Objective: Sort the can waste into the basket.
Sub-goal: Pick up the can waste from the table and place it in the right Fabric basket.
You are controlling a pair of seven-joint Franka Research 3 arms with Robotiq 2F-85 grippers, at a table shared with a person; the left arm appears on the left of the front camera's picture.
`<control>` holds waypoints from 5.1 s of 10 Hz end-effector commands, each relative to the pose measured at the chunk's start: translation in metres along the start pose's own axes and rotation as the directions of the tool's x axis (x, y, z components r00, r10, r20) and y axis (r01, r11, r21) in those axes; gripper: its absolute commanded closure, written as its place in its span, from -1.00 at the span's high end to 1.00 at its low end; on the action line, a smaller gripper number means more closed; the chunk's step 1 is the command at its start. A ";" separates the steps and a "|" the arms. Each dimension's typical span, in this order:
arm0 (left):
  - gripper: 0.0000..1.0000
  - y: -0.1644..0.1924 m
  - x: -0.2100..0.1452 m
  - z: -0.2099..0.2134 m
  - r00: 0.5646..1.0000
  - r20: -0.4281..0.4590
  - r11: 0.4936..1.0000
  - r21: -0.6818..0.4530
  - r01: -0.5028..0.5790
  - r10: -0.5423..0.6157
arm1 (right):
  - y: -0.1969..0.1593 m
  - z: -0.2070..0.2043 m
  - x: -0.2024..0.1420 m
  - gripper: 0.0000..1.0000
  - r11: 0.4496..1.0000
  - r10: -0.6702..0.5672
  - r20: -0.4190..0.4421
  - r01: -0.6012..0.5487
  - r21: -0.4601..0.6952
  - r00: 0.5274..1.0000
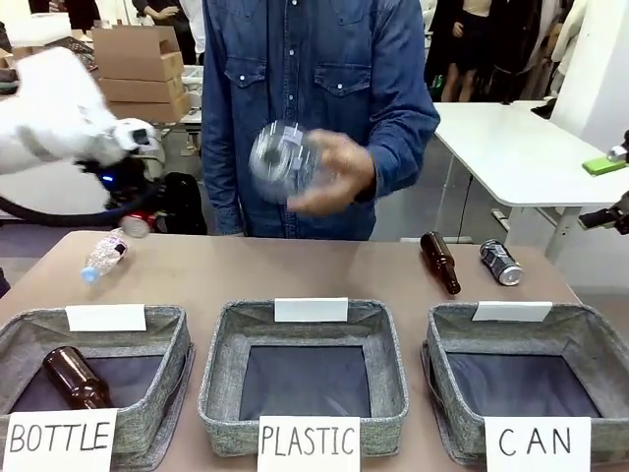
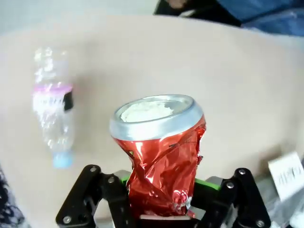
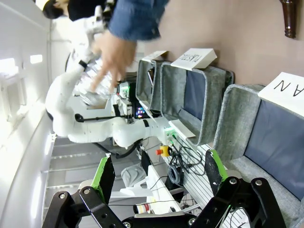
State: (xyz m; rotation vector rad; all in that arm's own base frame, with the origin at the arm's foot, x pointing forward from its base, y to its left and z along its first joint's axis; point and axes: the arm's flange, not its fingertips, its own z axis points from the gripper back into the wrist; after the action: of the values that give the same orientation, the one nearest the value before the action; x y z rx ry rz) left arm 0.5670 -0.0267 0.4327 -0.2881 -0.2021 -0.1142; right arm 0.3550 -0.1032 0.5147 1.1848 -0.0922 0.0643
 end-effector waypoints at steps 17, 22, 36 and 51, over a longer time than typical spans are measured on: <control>-1.00 -0.071 -0.312 0.144 0.206 0.125 0.160 -0.299 0.941 -0.971 | 0.001 0.003 0.001 1.00 1.000 0.027 -0.004 -0.027 0.010 1.000; -1.00 -0.228 -0.301 0.161 0.329 0.152 0.307 -0.150 0.940 -0.932 | -0.004 0.036 0.001 1.00 0.998 -0.058 -0.008 0.058 -0.006 0.998; -1.00 -0.698 -0.266 -0.024 0.031 -0.052 0.030 0.020 0.999 -0.998 | -0.053 0.201 -0.083 1.00 0.981 -0.117 0.148 0.137 -0.134 0.982; 1.00 -0.693 -0.259 -0.040 0.014 -0.081 0.003 0.125 0.992 -0.997 | -0.053 0.201 -0.083 1.00 0.981 -0.117 0.148 0.137 -0.134 0.982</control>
State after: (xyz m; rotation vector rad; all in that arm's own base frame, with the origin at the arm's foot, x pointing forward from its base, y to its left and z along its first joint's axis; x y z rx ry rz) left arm 0.2260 -0.6888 0.5283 0.0585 -0.3939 -1.6596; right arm 0.2721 -0.3132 0.5290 1.0476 -0.1445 -0.1129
